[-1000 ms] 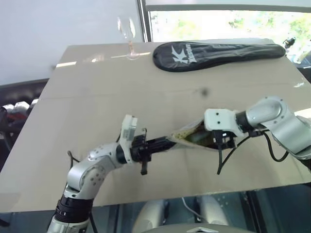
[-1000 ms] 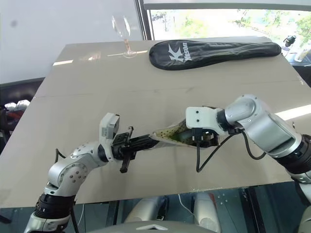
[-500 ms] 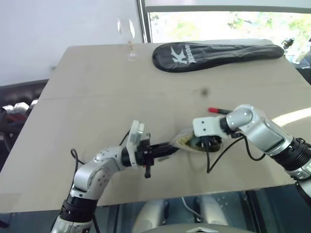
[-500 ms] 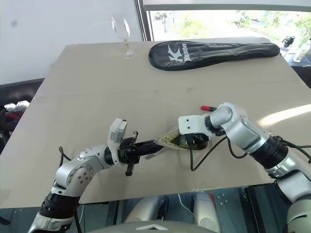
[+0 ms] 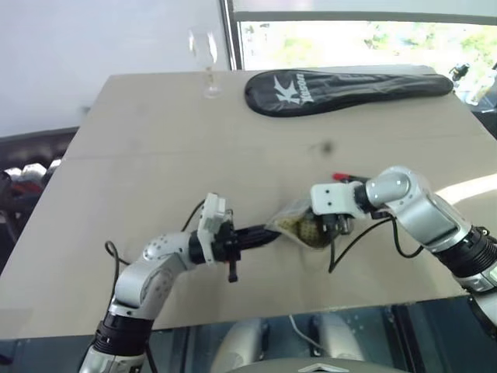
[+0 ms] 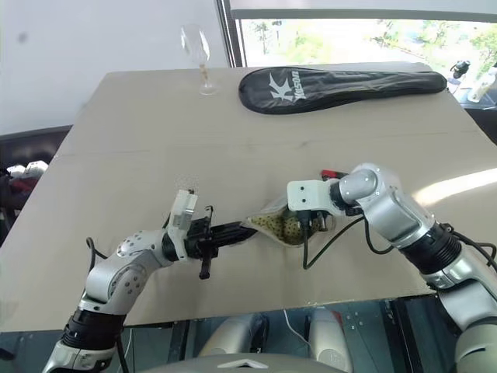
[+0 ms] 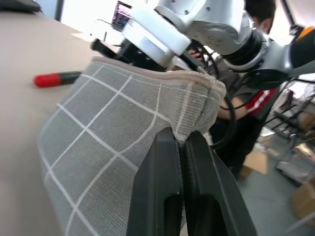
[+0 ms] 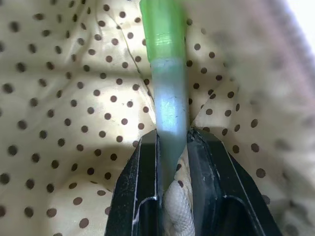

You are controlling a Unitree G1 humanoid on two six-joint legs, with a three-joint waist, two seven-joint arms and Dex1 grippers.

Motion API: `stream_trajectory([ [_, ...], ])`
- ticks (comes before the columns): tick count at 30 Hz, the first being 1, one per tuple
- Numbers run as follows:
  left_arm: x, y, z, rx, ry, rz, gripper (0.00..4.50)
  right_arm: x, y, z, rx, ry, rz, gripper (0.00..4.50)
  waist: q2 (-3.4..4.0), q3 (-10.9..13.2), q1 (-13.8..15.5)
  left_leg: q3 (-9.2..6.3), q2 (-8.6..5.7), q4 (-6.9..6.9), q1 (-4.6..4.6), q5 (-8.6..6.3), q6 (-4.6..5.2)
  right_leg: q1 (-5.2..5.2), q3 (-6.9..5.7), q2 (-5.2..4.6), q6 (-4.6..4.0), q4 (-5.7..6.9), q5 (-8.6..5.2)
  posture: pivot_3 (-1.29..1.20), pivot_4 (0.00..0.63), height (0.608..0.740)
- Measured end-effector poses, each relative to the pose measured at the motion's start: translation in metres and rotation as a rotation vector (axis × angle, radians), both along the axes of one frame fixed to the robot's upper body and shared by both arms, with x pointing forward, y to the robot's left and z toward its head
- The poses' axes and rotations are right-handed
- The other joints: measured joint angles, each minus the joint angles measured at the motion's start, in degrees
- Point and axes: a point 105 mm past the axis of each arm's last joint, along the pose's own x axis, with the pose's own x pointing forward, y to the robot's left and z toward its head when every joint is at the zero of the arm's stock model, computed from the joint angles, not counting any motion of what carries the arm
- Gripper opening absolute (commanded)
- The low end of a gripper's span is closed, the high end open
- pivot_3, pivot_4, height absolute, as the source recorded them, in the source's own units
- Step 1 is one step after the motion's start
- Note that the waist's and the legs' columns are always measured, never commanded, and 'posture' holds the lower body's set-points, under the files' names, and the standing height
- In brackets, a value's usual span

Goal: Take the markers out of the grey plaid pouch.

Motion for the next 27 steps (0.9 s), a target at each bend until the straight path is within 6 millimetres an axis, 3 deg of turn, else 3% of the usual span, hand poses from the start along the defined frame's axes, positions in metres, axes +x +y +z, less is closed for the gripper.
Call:
stream_trajectory([
  [13, -0.005, 0.001, -0.006, 0.039, -0.019, -0.029, 0.0, -0.019, -0.003, 0.0, -0.045, 0.108, 0.057, 0.25, 0.03, 0.0, 0.0, -0.04, -0.01, -0.02, -0.15, 0.0, 0.0, -0.14, -0.04, -0.01, 0.0, -0.07, 0.0, 0.0, 0.15, 0.74],
  [14, -0.007, 0.0, -0.007, 0.042, -0.017, -0.034, 0.0, -0.018, -0.001, -0.001, -0.047, 0.107, 0.062, 1.01, 0.03, 0.0, 0.0, -0.04, -0.01, -0.02, -0.14, 0.0, 0.0, -0.14, -0.02, -0.01, 0.0, -0.07, 0.0, 0.0, 0.15, 0.74],
  [15, -0.009, -0.001, -0.009, 0.045, -0.012, -0.039, 0.0, -0.018, 0.0, -0.002, -0.05, 0.101, 0.069, 1.27, 0.03, 0.0, -0.1, -0.03, -0.01, -0.03, -0.12, 0.0, 0.0, -0.13, -0.01, -0.01, 0.0, -0.07, 0.0, 0.0, 0.15, 0.74],
  [18, -0.017, -0.005, -0.015, 0.048, 0.008, -0.058, 0.0, -0.02, 0.006, -0.016, -0.067, 0.127, 0.095, 2.71, 0.05, 0.0, -0.2, -0.02, 0.0, -0.03, -0.12, 0.0, 0.0, -0.15, 0.02, 0.0, 0.0, -0.02, 0.0, 0.0, 0.15, 0.74],
  [19, -0.017, -0.005, -0.015, 0.048, 0.009, -0.058, 0.0, -0.02, 0.008, -0.017, -0.065, 0.126, 0.096, 2.97, 0.05, 0.0, -0.2, -0.03, 0.0, -0.03, -0.11, 0.0, 0.0, -0.15, 0.03, 0.0, 0.0, -0.01, 0.0, 0.0, 0.15, 0.74],
  [27, -0.016, -0.004, -0.014, 0.048, 0.005, -0.05, 0.0, -0.019, 0.013, -0.017, -0.07, 0.087, 0.128, 2.97, 0.03, 0.0, -0.3, -0.01, 0.01, -0.03, -0.06, 0.0, 0.0, -0.12, -0.01, 0.03, 0.0, 0.0, 0.0, 0.0, 0.15, 0.74],
])
